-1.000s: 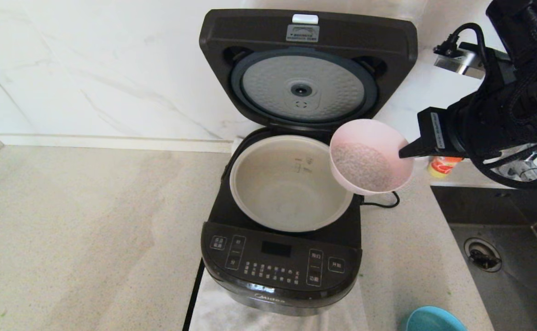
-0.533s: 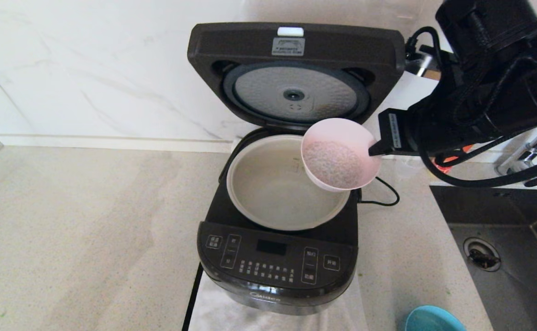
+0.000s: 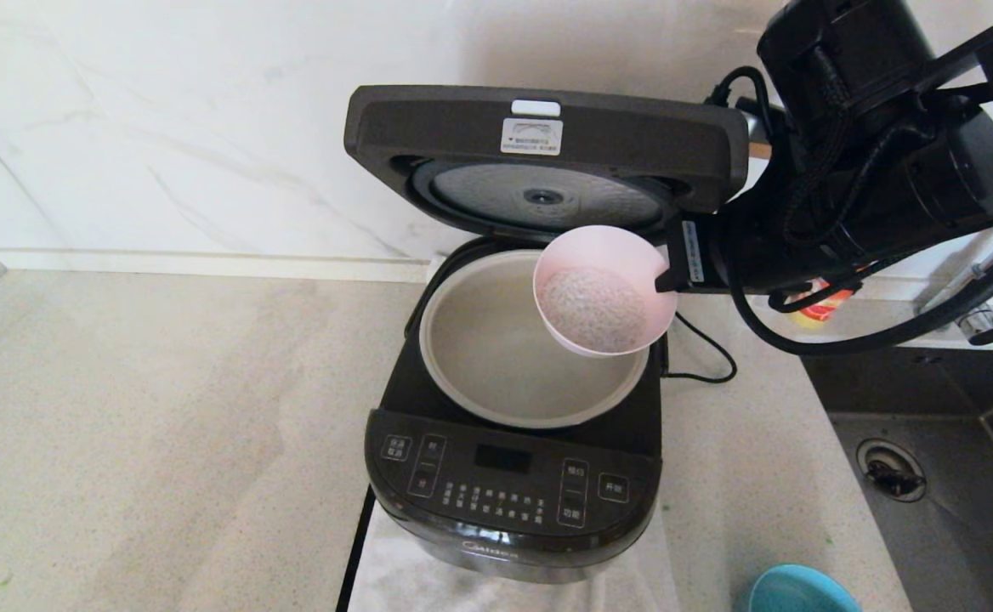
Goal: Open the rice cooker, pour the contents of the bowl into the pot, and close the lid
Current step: Pour the rice from the bowl into the rice cooker
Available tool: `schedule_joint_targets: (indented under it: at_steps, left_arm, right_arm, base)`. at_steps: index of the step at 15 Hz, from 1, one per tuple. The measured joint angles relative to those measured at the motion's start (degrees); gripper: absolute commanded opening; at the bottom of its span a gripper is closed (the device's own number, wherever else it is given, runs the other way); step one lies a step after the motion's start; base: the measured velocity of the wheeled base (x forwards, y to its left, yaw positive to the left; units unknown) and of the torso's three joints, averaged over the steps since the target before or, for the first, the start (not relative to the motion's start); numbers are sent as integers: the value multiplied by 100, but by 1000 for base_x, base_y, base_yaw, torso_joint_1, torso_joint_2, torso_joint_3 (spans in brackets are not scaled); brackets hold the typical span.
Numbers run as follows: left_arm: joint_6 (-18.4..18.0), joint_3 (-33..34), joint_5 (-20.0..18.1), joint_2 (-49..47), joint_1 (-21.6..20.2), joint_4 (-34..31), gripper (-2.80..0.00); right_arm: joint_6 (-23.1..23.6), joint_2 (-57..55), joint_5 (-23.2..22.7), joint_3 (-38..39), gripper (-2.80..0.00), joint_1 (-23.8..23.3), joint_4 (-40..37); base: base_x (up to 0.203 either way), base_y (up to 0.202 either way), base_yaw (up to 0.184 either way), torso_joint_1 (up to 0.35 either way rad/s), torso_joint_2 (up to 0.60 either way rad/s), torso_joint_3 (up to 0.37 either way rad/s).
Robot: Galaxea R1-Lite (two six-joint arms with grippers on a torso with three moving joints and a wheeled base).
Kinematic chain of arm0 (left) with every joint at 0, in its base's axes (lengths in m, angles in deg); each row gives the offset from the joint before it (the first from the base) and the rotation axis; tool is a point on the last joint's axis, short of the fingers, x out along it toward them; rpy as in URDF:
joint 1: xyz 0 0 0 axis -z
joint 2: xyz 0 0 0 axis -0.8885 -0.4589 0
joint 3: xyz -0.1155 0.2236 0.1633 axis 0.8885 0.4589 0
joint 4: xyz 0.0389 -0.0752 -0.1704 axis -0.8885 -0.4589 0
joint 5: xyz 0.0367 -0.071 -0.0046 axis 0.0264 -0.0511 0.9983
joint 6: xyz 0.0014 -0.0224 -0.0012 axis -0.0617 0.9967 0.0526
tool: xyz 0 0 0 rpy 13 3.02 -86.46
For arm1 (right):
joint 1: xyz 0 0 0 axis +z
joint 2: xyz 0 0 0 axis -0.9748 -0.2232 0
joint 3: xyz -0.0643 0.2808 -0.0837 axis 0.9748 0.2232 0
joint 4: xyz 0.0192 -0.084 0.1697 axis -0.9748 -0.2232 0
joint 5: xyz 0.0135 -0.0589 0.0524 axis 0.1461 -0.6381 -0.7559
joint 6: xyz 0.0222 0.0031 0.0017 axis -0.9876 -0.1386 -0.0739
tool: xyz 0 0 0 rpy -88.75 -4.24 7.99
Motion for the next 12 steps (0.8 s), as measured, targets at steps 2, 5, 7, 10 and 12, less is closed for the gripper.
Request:
schedule_joint_targets:
  at_steps: [2,5,7,10,12]
  left_arm:
    - [0,0,-2,0,0,0,-280]
    - [0,0,-2,0,0,0,-280]
    - [0,0,-2,0,0,0,-280]
    - [0,0,-2,0,0,0,-280]
    - [0,0,0,0,0,2,-280]
  right_arm:
    - [5,17,10,-5,-280,75,53]
    - [-6,49,153,-9,-280,202,-2]
    - [-17,135,194,-2,-280,212,-17]
    - [-28,305,190,40,-280,218,-162]
    - [-114,405,213,79,-280,223,-266]
  base:
    - [0,0,0,0,0,0]
    - [0,0,0,0,0,0]
    - [0,0,0,0,0,0]
    - [0,0,0,0,0,0]
    - [0,0,0,0,0,0]
